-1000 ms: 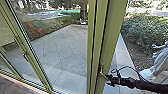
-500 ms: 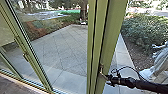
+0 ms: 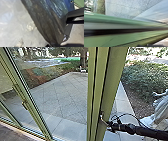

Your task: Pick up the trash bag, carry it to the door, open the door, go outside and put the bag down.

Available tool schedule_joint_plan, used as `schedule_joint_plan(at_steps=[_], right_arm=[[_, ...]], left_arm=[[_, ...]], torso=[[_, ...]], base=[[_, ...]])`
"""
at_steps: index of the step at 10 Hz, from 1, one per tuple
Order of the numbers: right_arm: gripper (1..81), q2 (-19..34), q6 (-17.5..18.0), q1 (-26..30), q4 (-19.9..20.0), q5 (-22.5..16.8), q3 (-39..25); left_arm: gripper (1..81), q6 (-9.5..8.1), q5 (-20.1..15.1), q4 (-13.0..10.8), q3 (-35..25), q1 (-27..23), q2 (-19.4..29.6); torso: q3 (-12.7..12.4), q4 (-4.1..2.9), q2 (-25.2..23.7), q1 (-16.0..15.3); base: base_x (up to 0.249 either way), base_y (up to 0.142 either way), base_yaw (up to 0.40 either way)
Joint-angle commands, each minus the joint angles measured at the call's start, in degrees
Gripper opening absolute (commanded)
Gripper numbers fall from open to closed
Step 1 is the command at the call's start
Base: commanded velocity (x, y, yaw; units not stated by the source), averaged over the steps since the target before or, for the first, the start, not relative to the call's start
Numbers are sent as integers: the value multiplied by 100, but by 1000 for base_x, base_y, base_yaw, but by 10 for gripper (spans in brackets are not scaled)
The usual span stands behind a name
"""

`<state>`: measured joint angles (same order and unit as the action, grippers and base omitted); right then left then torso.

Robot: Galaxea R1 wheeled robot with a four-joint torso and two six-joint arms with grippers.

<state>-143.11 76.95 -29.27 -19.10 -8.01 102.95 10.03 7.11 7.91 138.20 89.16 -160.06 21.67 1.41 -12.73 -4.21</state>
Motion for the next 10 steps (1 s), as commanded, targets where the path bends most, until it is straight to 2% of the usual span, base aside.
schedule_joint_plan(at_steps=[1, 2, 3, 5, 7, 8, 10], right_arm=[[811, 157, 347, 838, 135, -886, 427], [811, 157, 347, 900, 65, -1018, 427], [811, 166, 347, 1005, -92, -1227, 427], [811, 288, 357, 1286, -322, -1554, 427], [811, 491, 347, 1523, -498, -1678, 321], [811, 613, 339, 1699, -681, -1939, 208], [811, 807, 330, 1998, -858, -2196, 14]], left_arm=[[10, -1, -438, -9, -30, 1, 62], [10, -1, -438, -9, -30, 1, 70], [10, -1, -438, -9, -30, 1, 70], [10, 7, -438, -18, -39, 18, 70], [10, 7, -438, -27, -48, 18, 62], [10, 7, -438, -35, -48, 18, 62], [10, 7, -438, -44, -57, 18, 53]], torso=[[363, 0, 0, 0], [449, 0, 0, 2], [210, 0, 0, 2], [321, 0, 0, 0], [325, 0, 7, -4], [330, 0, 9, -9], [334, -2, 15, -15]], base=[[0, 0, 0], [0, 0, 0], [0, 0, 0], [0, 0, 0], [0, 0, 0], [0, 0, 0], [0, 0, 0]])
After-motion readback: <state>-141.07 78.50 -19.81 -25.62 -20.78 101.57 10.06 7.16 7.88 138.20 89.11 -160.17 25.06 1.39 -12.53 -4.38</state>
